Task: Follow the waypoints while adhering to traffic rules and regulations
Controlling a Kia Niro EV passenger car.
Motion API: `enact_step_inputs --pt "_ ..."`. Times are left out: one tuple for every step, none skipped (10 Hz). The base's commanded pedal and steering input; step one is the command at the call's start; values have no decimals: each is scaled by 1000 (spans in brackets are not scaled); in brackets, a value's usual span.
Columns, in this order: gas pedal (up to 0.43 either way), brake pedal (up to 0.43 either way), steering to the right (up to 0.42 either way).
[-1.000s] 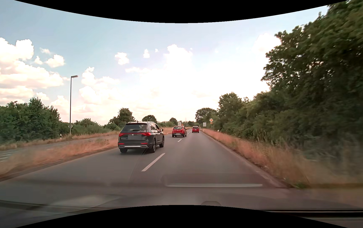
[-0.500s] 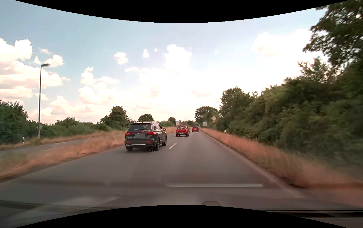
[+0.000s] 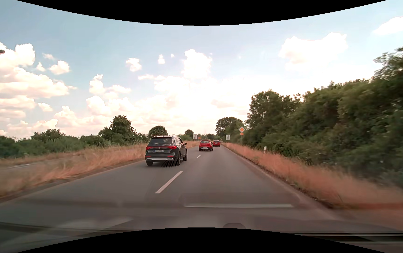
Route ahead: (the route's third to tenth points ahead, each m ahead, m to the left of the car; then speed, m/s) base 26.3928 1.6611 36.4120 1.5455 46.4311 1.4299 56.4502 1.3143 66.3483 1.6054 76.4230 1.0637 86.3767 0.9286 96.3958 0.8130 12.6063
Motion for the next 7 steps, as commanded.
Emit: enact_step_inputs --pt "79 0 -1" --pt "79 0 -1" --pt "79 0 -1" --pt "79 0 -1" --pt "79 0 -2" --pt "79 0 -2" --pt "79 0 -1"
